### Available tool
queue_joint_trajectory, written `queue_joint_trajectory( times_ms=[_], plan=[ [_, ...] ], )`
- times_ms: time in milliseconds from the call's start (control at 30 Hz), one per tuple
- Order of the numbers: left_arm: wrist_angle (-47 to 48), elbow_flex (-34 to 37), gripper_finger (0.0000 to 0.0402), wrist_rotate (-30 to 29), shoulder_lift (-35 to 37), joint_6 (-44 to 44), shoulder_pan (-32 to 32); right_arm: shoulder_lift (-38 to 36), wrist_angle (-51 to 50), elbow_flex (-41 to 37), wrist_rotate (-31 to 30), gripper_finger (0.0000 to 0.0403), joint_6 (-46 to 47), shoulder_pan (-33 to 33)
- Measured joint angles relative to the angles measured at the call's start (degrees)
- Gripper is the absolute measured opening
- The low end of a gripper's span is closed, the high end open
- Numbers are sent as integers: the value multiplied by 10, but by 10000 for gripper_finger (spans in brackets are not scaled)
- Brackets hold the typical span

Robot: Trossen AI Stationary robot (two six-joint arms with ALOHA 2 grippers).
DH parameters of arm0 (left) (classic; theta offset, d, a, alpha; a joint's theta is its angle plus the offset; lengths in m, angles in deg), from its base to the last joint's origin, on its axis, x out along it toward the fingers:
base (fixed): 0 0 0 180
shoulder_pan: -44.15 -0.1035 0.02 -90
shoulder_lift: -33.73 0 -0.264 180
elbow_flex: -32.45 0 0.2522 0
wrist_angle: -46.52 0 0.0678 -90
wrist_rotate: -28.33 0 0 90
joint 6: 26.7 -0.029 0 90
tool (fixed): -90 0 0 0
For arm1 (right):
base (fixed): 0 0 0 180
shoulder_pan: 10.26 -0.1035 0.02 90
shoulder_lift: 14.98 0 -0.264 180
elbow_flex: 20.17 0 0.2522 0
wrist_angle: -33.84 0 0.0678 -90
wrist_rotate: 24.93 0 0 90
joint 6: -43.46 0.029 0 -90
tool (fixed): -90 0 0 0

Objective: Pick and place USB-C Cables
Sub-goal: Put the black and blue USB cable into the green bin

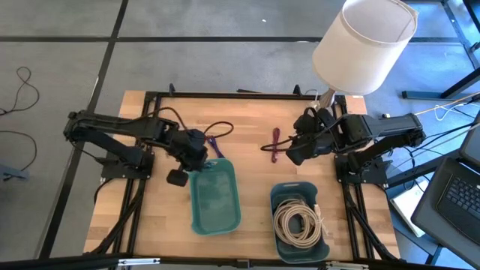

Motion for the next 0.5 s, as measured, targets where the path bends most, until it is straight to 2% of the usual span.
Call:
queue_joint_trajectory(
  times_ms=[167, 300, 500],
  plan=[
    [1, -55, 25, -6, -39, 0, 0, 0, 16, 0, 0, 211, -6, 0],
    [25, -71, 25, 16, -71, 30, 0, 0, 17, 0, 0, 211, -6, 0],
    [46, -68, 25, 4, -138, -53, 13, 0, 17, 0, -6, 211, -9, 0]
  ],
)
